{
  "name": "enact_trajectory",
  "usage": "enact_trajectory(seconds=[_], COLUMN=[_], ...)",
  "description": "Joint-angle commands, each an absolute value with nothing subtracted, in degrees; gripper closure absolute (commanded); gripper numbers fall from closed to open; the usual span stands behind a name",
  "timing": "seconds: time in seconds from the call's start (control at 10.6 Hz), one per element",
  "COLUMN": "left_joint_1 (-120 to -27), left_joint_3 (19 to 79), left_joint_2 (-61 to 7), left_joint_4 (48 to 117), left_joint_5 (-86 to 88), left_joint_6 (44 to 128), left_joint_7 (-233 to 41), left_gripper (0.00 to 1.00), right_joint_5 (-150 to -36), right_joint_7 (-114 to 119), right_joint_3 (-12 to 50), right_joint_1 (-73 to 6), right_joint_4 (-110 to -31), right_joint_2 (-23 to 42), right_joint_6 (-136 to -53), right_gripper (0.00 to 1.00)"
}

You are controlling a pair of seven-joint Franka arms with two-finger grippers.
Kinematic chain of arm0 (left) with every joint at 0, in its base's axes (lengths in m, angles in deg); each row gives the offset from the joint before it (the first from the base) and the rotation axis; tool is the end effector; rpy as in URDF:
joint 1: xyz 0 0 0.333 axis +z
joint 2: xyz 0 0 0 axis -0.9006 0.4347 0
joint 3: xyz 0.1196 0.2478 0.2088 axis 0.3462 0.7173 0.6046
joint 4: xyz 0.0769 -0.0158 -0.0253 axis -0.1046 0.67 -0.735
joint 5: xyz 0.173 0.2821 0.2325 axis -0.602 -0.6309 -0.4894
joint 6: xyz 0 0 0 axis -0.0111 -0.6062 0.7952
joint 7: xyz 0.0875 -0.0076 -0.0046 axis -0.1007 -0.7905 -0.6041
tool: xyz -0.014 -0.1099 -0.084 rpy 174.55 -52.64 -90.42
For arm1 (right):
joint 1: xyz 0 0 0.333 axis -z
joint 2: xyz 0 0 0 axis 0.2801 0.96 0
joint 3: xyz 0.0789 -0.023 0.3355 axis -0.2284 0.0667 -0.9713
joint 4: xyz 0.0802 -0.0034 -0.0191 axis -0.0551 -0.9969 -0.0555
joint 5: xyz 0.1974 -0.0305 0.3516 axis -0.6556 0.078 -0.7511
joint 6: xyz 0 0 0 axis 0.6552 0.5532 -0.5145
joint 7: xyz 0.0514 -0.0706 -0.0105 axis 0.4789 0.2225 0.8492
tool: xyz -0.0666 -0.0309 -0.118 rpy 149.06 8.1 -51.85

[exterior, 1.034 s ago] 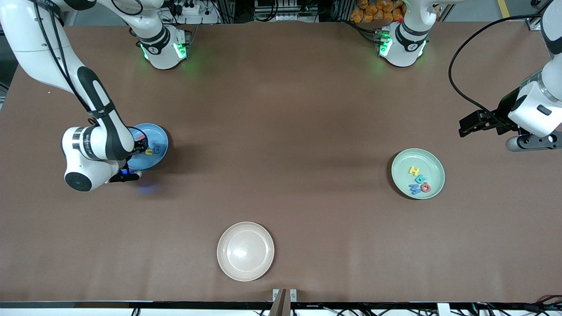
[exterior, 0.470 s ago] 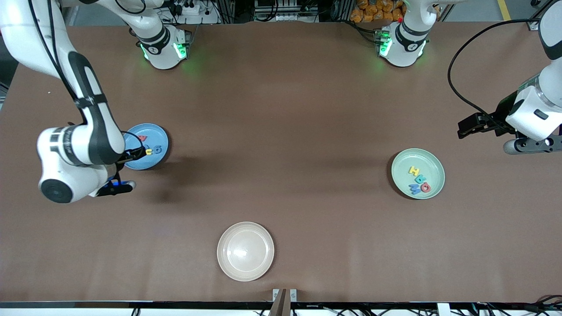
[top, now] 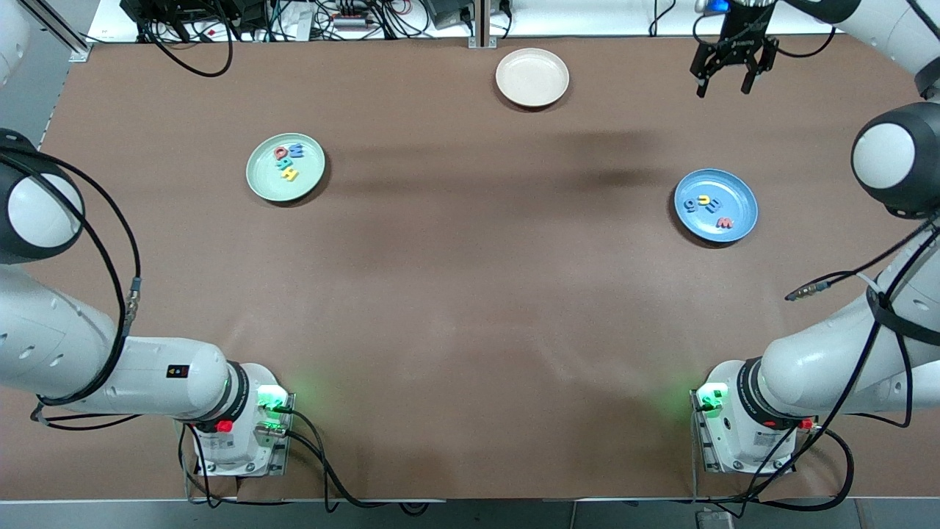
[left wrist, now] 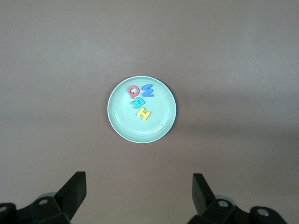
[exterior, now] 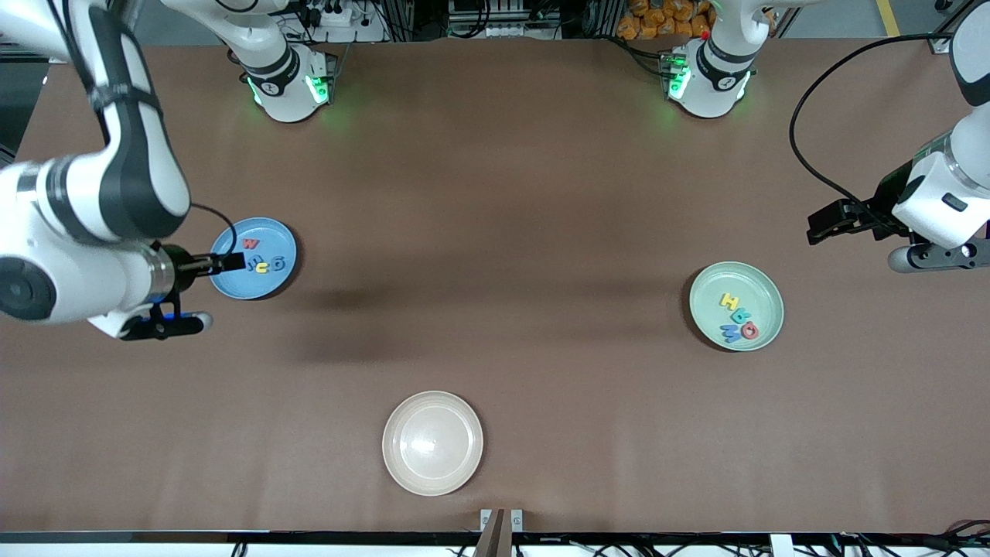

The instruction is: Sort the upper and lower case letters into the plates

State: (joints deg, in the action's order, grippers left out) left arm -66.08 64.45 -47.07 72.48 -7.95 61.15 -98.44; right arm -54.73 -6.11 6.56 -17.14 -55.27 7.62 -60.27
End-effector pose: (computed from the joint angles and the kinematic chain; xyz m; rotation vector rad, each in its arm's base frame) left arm 0.5975 -0.0489 0.5726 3.1327 0.1131 -0.0753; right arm 0.6280 0.0723 0.4444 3.0578 0.1129 -0.6280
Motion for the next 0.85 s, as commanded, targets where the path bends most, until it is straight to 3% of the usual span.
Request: enact_trajectory(seconds=[0.0, 0.47, 0.75], left_joint_1=[-65.55, -65.55, -64.50], left_joint_3=[64.43, 64.69, 64.69], left_joint_2=[-47.35, -47.00, -47.00], left_joint_4=[72.60, 72.07, 71.80], left_joint_5=[-7.71, -7.89, -8.24], left_joint_6=[61.32, 61.40, 61.58], left_joint_7=[-97.00, -97.18, -97.09], left_gripper=[0.00, 0.00, 0.00], right_joint_5=[-55.91, -56.80, -56.80], right_joint_7=[-7.97, -7.71, -7.09], right_joint_3=[6.80, 7.15, 7.41], right_joint_1=[-17.15, -16.88, -18.54], right_joint_4=[-56.47, -57.78, -65.84], right_joint_2=[2.51, -6.28, -13.65], right_joint_6=[-59.73, -59.11, -64.19], right_gripper=[0.00, 0.00, 0.00])
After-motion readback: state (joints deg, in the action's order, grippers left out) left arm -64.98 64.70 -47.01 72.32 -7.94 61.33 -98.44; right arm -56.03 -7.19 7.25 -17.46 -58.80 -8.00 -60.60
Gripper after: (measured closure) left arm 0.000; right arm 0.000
